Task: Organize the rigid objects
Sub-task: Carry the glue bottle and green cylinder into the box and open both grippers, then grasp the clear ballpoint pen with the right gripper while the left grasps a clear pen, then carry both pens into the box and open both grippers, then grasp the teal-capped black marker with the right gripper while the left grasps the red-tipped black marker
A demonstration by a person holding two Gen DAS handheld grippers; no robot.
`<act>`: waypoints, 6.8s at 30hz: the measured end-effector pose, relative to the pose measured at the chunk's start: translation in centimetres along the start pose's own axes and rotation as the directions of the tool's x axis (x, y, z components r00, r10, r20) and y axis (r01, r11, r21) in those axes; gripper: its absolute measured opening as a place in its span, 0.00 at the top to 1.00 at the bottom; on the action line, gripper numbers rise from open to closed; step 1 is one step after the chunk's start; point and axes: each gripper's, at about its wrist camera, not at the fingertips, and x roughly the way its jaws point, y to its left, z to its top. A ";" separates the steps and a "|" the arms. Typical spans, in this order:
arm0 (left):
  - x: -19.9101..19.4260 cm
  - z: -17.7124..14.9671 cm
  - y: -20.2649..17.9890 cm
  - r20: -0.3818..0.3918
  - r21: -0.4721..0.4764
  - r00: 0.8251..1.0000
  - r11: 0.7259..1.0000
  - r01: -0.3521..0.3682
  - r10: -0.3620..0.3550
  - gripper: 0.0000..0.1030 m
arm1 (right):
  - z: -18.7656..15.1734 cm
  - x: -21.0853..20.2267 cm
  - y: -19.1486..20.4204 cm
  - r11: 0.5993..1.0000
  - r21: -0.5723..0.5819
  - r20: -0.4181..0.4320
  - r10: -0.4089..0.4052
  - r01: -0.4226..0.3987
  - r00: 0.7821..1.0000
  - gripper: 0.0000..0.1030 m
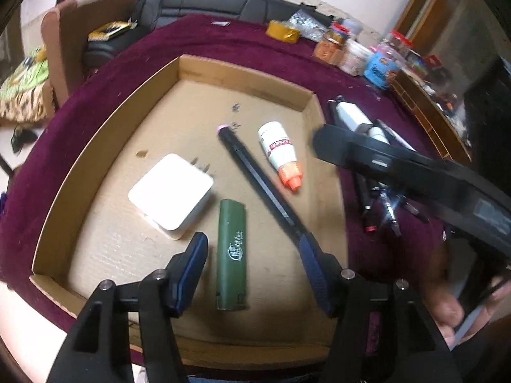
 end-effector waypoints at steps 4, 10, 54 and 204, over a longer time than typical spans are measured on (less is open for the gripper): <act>-1.3 -0.1 -1.8 0.057 0.061 0.998 0.998 0.017 -0.020 0.42 | -2.1 -4.4 -2.0 0.999 -0.001 0.041 0.041 -0.041 0.998 0.45; -1.5 0.7 -5.6 0.069 0.112 0.993 0.989 0.091 -0.100 0.42 | -4.8 -8.2 -6.9 0.998 0.051 0.046 -0.041 0.038 0.998 0.45; 6.7 0.4 -16.8 -0.254 0.266 0.954 0.937 0.227 -0.159 0.42 | -7.9 -10.5 -14.9 0.917 -0.090 -0.124 -0.398 0.389 0.909 0.86; 8.8 1.5 -14.2 -0.197 0.321 0.976 0.947 -0.024 0.091 0.83 | -6.6 -10.2 -18.3 0.783 0.374 -0.027 -0.527 0.497 0.850 0.83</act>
